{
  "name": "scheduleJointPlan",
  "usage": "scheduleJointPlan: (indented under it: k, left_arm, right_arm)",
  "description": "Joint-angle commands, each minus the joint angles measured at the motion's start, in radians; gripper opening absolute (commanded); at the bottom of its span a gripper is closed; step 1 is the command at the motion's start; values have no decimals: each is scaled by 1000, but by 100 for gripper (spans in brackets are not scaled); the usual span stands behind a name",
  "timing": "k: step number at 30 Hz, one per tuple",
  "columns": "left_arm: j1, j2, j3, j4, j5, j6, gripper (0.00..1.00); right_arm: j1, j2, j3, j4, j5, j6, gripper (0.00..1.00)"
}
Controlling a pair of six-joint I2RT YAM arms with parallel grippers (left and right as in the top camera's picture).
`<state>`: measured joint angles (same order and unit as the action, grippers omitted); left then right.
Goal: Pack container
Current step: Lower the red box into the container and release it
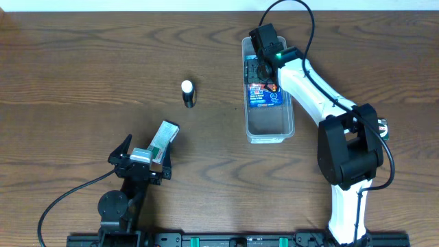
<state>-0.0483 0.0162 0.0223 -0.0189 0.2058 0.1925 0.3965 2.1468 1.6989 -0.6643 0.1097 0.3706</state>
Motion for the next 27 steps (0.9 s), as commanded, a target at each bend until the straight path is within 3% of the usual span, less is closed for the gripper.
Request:
scheduleJointPlan:
  k: [1, 12, 21, 27]
  left_arm:
    - [4, 1, -18, -32, 11, 16, 98]
    - [4, 1, -18, -32, 11, 16, 98]
    - [4, 1, -18, -32, 11, 16, 98]
    - [4, 1, -18, -32, 11, 16, 98]
  right_arm:
    - [-3, 13, 8, 14, 18, -39, 74]
    - [-10, -27, 40, 6, 25, -96, 86]
    - [-60, -283, 127, -95, 24, -165, 88]
    - [-156, -453, 127, -315, 55, -150, 89]
